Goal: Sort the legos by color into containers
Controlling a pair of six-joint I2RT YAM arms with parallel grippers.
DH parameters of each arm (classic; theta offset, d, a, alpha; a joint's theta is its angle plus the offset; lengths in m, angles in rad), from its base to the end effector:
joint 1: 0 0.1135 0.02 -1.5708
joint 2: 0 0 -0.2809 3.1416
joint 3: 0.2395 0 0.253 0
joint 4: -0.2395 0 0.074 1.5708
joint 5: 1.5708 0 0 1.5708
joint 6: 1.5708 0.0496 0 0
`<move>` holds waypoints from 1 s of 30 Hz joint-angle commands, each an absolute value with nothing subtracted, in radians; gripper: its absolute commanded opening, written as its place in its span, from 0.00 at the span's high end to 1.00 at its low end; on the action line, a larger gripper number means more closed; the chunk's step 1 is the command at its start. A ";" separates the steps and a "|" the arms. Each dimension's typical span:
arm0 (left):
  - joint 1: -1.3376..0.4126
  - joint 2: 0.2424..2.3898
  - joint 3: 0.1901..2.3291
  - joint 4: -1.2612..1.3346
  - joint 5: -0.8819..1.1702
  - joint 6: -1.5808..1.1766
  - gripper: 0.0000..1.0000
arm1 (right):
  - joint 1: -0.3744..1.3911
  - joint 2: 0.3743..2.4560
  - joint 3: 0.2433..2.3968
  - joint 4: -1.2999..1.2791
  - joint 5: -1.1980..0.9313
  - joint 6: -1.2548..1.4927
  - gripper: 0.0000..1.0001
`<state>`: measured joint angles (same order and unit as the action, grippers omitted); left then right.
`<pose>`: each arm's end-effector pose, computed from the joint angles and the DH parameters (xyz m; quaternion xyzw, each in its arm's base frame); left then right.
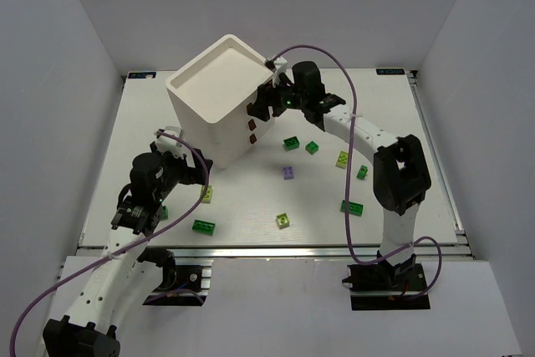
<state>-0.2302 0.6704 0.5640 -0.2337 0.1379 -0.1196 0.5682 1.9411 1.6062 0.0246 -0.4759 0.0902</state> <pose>0.1608 -0.0447 0.2805 0.0847 0.8112 -0.1556 0.5573 0.3974 0.2807 0.3152 -0.3208 0.7299 0.3654 0.4804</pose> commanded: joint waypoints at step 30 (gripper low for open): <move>-0.227 0.670 0.586 -0.230 0.135 -0.110 0.02 | 0.643 1.948 1.612 0.147 -0.397 0.138 0.56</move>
